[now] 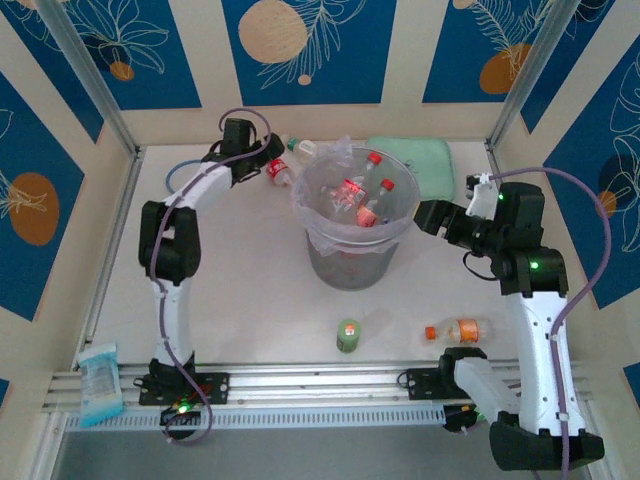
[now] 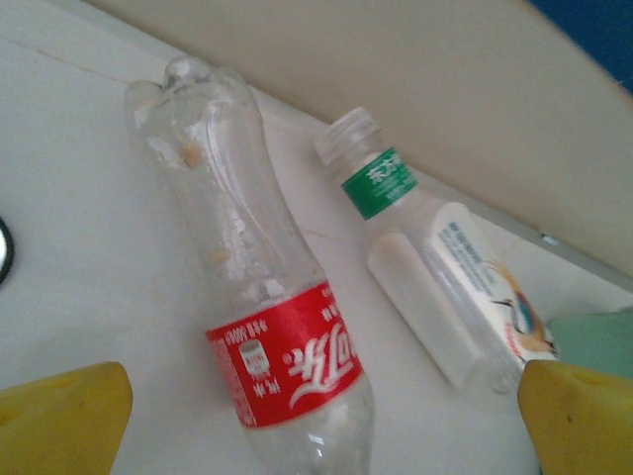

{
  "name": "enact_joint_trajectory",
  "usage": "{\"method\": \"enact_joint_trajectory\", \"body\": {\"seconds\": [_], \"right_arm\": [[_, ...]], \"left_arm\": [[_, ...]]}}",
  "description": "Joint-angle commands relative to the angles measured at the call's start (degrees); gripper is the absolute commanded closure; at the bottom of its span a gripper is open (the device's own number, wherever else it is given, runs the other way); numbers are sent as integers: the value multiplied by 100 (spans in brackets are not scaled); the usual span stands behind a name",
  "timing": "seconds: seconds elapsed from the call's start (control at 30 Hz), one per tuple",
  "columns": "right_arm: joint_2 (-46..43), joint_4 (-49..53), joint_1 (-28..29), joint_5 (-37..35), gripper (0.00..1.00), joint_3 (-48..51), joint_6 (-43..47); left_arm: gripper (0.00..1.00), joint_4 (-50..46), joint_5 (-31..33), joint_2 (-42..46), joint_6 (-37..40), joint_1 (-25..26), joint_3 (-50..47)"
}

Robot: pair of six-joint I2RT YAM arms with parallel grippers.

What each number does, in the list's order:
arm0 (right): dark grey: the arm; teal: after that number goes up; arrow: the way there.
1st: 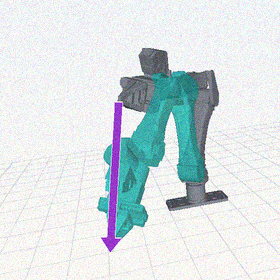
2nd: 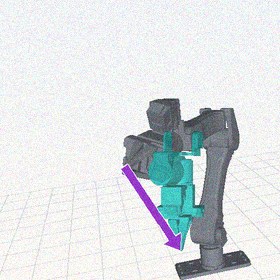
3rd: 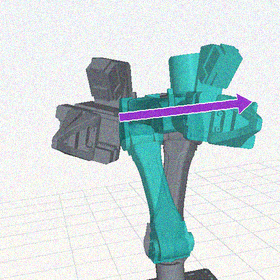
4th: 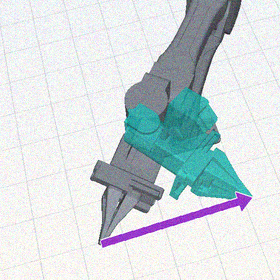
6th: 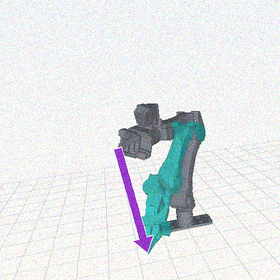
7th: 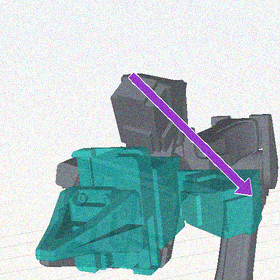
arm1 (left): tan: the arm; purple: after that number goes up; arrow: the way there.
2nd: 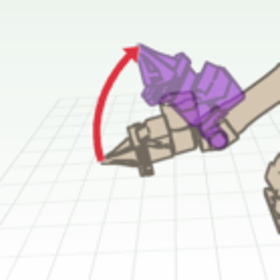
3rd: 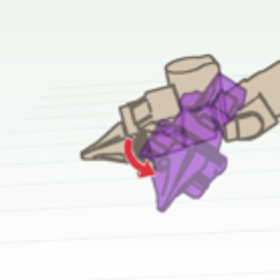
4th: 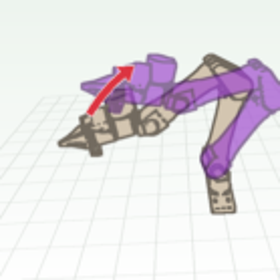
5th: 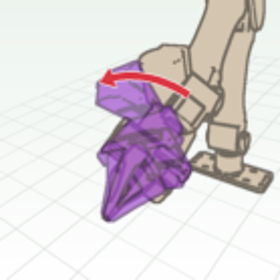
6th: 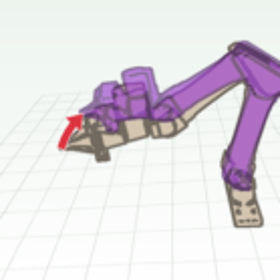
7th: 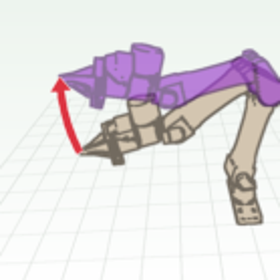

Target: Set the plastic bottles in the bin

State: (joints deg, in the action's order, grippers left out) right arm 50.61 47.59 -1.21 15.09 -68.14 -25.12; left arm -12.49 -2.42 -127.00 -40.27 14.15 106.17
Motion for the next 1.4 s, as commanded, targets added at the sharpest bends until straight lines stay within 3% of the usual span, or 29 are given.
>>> {"method": "enact_joint_trajectory", "body": {"seconds": [0.0,0.4,0.63,0.77,1.03,1.2,1.37], "right_arm": [[24,67,-28,225,18,12,23],[212,158,-54,203,16,-4,104],[213,333,-54,238,16,-164,155],[215,400,-54,294,17,-441,210],[548,-141,205,1101,19,-1065,-156],[1047,-431,1223,640,20,-1852,-168],[1974,-625,2378,365,15,-2962,45]], "left_arm": [[0,-428,26,-427,-71,78,364],[1,-198,-197,-1113,-420,193,448],[29,-226,-73,-815,-266,184,209],[42,-91,127,-19,82,160,-436],[49,251,239,2568,964,220,-2295],[57,-246,611,4582,1784,655,-3209],[62,-927,670,6123,2612,1542,-3279]]}}
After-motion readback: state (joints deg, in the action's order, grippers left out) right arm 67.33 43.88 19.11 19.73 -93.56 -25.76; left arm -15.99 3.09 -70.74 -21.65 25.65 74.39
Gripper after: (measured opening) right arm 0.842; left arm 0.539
